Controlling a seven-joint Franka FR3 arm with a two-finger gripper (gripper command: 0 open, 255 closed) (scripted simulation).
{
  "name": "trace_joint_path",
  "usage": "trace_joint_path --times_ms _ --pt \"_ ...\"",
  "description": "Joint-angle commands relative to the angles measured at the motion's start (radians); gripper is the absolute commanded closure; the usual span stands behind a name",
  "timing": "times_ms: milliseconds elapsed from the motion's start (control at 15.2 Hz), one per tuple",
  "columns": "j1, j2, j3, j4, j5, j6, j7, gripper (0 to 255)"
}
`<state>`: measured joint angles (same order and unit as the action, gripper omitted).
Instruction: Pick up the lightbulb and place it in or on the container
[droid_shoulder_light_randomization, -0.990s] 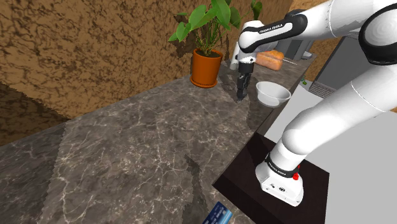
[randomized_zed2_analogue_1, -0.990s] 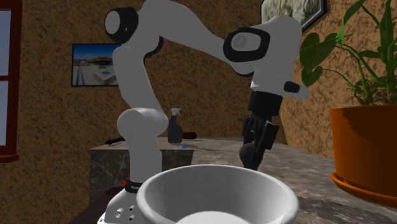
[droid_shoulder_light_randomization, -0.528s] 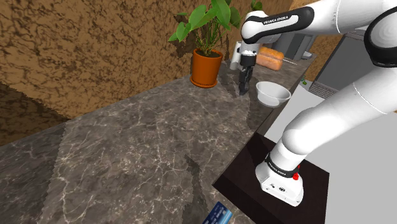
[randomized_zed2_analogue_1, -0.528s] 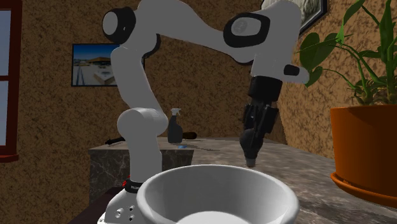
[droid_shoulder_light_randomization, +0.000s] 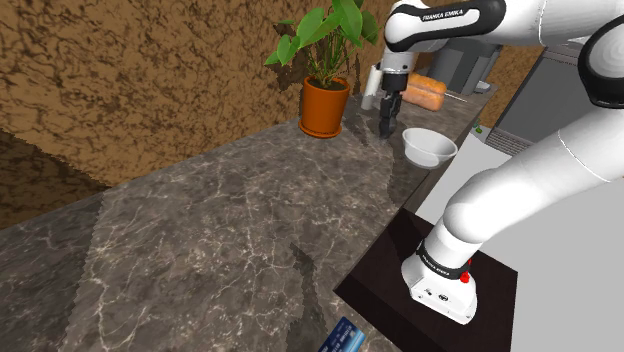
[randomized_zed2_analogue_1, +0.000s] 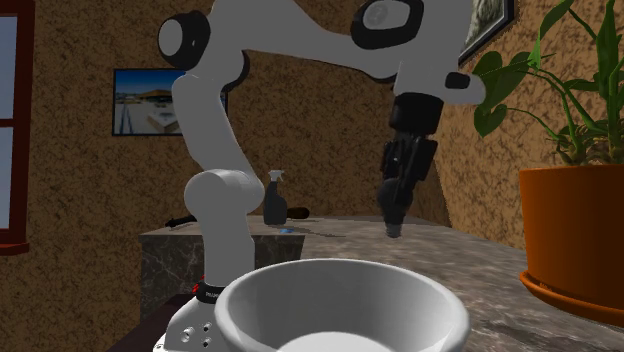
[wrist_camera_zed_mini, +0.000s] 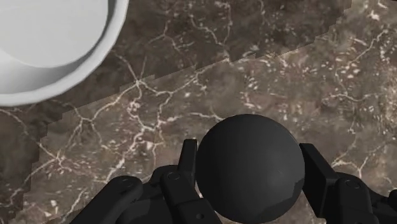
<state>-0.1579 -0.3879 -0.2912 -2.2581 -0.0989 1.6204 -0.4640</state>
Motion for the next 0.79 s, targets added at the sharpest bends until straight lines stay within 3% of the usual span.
trace_joint_path --times_ms 0,726 --pt "0.001 -0.005 0.003 0.023 0.001 -0.028 0.002 255" --pt "-0.005 -0.010 -0.003 0.155 -0.006 -0.164 -0.022 255"
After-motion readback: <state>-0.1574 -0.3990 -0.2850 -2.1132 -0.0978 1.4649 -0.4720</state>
